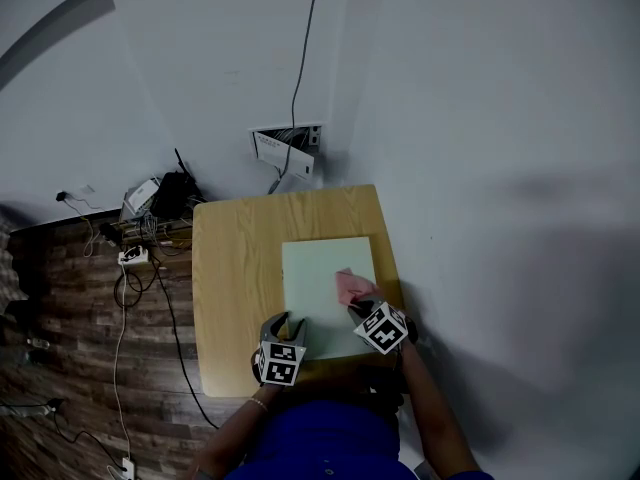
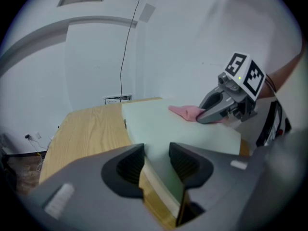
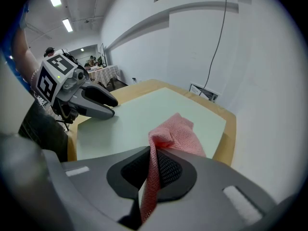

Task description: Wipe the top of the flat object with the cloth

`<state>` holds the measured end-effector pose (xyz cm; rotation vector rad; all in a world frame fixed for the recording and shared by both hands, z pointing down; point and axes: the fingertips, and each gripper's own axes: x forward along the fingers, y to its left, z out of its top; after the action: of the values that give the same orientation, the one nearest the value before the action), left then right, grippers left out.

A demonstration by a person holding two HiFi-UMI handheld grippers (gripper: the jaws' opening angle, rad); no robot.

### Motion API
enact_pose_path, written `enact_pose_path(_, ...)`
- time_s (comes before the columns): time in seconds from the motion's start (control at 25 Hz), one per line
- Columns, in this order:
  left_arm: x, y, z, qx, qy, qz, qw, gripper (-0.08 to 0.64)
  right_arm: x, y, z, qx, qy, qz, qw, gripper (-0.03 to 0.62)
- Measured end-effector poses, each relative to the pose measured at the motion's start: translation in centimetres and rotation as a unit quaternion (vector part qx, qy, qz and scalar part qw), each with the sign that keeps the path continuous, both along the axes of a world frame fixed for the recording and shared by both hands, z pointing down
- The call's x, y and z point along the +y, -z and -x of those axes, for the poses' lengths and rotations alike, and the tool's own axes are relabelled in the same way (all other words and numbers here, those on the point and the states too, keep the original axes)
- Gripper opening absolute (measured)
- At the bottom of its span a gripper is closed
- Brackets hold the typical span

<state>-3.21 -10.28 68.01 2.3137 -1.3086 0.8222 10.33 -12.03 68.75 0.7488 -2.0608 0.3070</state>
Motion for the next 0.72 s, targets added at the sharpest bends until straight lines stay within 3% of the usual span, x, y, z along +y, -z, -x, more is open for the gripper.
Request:
enact_pose_path(0.48,0.0,-0.1,-0.1,0.000,0.002,0.000,1.0000,0.164,0.2,0.0,-2.4,-0.012,-0.043,0.006,0.999,0.014)
enact_pose_path(0.72,0.3,0.4,-0.1,0.024,0.004,0.003,0.9997,0.161,0.3,-0.1,-2.4,-0.008,-0.039,0.002,0.999,0.014)
